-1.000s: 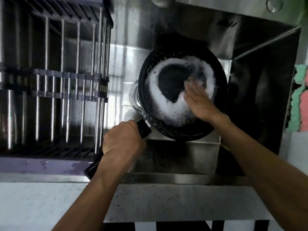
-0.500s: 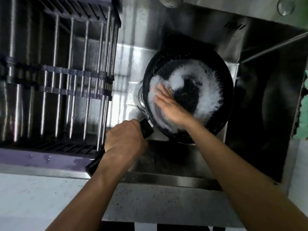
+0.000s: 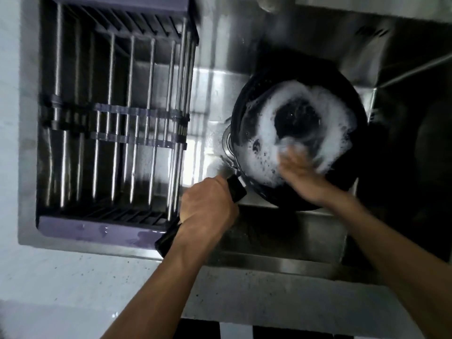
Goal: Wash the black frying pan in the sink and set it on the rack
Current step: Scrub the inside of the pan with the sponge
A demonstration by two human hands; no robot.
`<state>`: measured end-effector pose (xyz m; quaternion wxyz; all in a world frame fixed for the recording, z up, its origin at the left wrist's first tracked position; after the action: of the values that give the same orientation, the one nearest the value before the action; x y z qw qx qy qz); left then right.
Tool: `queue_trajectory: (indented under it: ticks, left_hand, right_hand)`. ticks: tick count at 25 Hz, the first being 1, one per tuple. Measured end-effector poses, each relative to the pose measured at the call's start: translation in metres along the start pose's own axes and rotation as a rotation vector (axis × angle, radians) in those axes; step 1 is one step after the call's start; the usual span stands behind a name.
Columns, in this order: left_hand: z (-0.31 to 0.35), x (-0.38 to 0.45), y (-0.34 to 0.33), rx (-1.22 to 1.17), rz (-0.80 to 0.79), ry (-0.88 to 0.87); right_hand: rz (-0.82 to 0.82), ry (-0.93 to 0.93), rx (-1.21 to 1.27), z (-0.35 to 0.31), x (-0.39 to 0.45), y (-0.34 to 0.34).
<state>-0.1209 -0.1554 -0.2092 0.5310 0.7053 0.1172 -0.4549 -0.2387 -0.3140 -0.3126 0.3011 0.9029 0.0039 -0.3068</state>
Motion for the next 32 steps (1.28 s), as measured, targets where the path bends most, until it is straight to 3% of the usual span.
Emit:
queue_trajectory:
  ticks: [2,5,7,9,10,12,14,15,17,19,21,23,25,27,29,31,32]
  left_hand:
    - [0.002,0.001,0.000,0.011,-0.006,-0.010]
    - [0.002,0.000,-0.003,-0.009,-0.001,0.020]
    - [0.000,0.000,-0.001,-0.001,0.004,0.002]
    - [0.001,-0.001,-0.001,-0.007,0.010,-0.011]
    - [0.001,-0.001,-0.002,0.005,0.010,-0.015]
    - [0.001,0.001,-0.004,0.008,0.013,-0.012]
    - [0.001,0.002,-0.004,0.007,0.018,-0.014]
    - [0.000,0.002,-0.003,0.007,0.019,-0.013]
    - [0.000,0.001,-0.003,0.001,0.005,-0.009]
    - [0.002,0.001,-0.003,0.001,0.002,-0.002]
    - [0.001,0.002,-0.002,0.004,0.013,0.001]
    - [-0.001,0.000,0.001,-0.003,0.023,-0.010]
    - [0.001,-0.002,0.000,-0.013,0.020,-0.010]
    - [-0.001,-0.002,-0.001,-0.023,0.005,0.010]
    - [-0.002,0.000,0.000,-0.026,-0.017,0.025]
    - [-0.001,0.001,0.000,-0.008,-0.021,0.028]
    - [0.000,0.002,-0.001,-0.008,-0.025,0.040]
  right_hand:
    - [-0.061,0.016,0.349,-0.041,0.024,-0.011]
    - [0.142,-0.142,0.169,-0.001,0.052,0.041]
    - [0.063,-0.282,0.157,0.018,0.010,0.019]
    - [0.024,0.006,0.417,-0.036,0.006,-0.009]
    - [0.120,0.150,0.474,-0.055,0.031,0.000]
    - [0.322,0.061,0.240,-0.044,0.076,0.041]
    - [0.451,-0.240,-0.059,0.004,0.069,0.058]
    - [0.387,-0.272,-0.107,0.013,0.061,0.046]
    - [0.216,-0.064,-0.125,0.000,0.054,0.030]
    - [0.192,0.092,-0.342,0.004,0.065,0.052]
    - [0.262,-0.064,-0.585,0.036,0.055,0.088]
    - [0.144,-0.220,-0.590,0.060,0.024,0.082]
    - [0.076,-0.200,-0.660,0.072,-0.007,0.079]
    - [0.123,-0.259,-0.733,0.064,-0.028,0.088]
    - [-0.015,-0.342,-0.604,0.046,-0.043,0.054]
    - [-0.324,-0.236,-0.371,0.021,-0.048,-0.005]
    - [-0.356,-0.144,-0.281,0.014,-0.047,-0.009]
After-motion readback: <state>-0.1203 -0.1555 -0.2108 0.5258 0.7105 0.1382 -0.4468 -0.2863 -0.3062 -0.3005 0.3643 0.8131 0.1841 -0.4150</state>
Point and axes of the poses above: each hand's wrist, its own x-axis towards the middle knuckle, its own y-axis out of the back of the hand, z = x × y, the point moved 6 cm from there along x, towards the middle knuckle, and after that the axes turned 5 degrees about y, right-handed, at the moved point
